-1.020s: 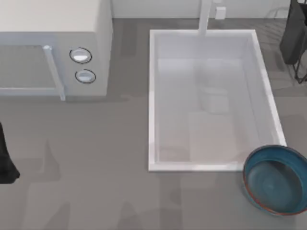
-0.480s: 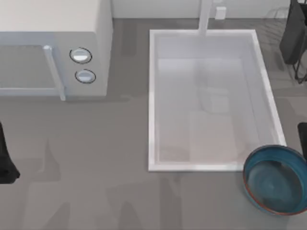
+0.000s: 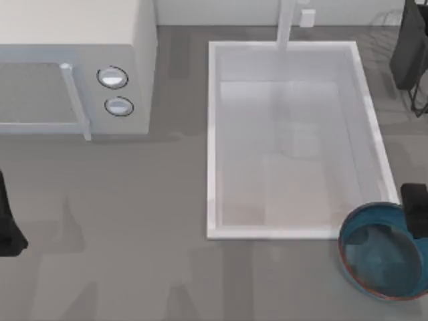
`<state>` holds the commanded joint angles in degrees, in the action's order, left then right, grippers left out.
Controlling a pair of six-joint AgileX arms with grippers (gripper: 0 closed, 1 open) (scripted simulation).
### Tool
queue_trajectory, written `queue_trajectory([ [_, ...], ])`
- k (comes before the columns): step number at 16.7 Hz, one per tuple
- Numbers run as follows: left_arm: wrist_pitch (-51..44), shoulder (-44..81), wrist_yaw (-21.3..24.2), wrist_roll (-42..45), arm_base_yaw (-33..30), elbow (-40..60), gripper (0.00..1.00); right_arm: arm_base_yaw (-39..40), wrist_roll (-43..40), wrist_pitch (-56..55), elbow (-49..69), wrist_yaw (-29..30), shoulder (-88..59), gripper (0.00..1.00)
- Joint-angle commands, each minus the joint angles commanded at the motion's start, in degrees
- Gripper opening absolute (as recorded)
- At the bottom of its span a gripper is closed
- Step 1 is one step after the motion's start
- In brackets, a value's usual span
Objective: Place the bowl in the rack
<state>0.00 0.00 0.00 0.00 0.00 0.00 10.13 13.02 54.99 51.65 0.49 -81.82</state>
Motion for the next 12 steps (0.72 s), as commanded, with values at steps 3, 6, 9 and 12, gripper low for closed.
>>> queue_trajectory([
  [3, 0.00, 0.00, 0.00, 0.00, 0.00, 0.00, 1.00, 0.03, 0.15, -9.52, -5.44, 0.00, -3.66, 1.00],
  [6, 0.00, 0.00, 0.00, 0.00, 0.00, 0.00, 1.00, 0.10, 0.23, -14.86, -8.96, 0.00, -5.96, 1.00],
  [9, 0.00, 0.00, 0.00, 0.00, 0.00, 0.00, 1.00, 0.10, 0.24, -15.48, -9.41, 0.01, -6.23, 1.00],
  [12, 0.00, 0.00, 0.00, 0.00, 0.00, 0.00, 1.00, 0.10, 0.24, -15.48, -9.41, 0.01, -6.23, 0.92],
])
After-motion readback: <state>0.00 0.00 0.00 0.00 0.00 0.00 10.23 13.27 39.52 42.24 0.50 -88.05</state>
